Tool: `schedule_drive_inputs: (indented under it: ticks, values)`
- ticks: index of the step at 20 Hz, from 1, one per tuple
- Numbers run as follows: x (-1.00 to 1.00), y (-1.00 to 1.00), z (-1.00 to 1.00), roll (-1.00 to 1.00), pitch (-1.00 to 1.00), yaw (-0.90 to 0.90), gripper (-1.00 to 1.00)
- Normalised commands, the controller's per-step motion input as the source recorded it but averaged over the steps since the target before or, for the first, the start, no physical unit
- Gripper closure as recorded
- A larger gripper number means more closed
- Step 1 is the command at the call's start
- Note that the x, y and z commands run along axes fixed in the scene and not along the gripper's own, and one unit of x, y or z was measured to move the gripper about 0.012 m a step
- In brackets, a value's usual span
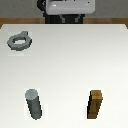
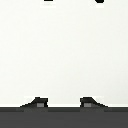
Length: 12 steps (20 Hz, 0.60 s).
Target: Put the loop with the handle onto the peg.
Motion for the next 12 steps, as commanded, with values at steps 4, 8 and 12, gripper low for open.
schedule_drive_inputs:
  ticks: [4,8,12]
  values:
    - [0.0,0.0,0.0,0.0,0.0,0.0,-1.0]
    - [0.0,-0.5,0.0,0.0,0.0,0.0,-1.0]
    - [0.0,-1.0,0.0,0.0,0.0,0.0,-1.0]
